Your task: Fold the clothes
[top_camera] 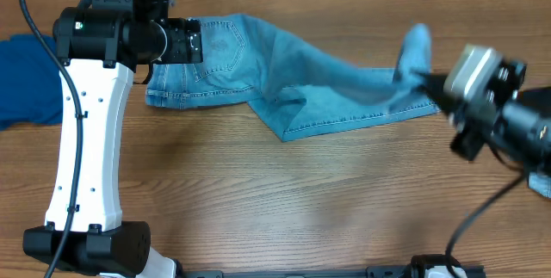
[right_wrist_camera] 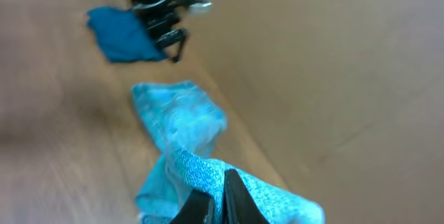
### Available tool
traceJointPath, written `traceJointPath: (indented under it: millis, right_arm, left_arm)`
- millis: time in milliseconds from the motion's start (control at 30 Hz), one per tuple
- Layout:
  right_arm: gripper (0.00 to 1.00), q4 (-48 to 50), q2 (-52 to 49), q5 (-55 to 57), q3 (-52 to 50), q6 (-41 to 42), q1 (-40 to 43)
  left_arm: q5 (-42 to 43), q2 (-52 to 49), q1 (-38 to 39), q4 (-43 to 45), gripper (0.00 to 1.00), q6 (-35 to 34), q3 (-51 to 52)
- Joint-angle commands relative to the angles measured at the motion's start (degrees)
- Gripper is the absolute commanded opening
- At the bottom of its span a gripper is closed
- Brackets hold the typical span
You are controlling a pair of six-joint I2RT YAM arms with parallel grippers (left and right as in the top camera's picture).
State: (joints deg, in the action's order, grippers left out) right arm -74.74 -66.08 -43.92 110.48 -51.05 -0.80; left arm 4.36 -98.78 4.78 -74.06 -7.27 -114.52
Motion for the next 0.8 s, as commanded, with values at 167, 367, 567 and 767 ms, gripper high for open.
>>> traceJointPath:
  millis: [167,367,567,767]
  right_arm:
    - [0.09,-11.4,-0.6,6.8,1.0,-10.9,0.1]
    - [0.1,-14.8,-1.2,11.4,1.0,-10.0,0.1]
    - [0.1,-9.5,-1.1,23.5,1.0,0.9,0.1]
    - [0.11,-1.1,-1.1,30.5,1.0,3.8,0.1]
  left_arm:
    - [-1.6,0.0,0.1,0.2,0.91,0.5,-0.6]
    - [-1.6,0.0,0.1,0.2,0.93,0.5,-0.6]
    - [-1.6,0.0,0.1,0.2,0.95,0.4,-0.6]
    - [-1.6,0.0,0.1,0.2,0.96,0.4,-0.6]
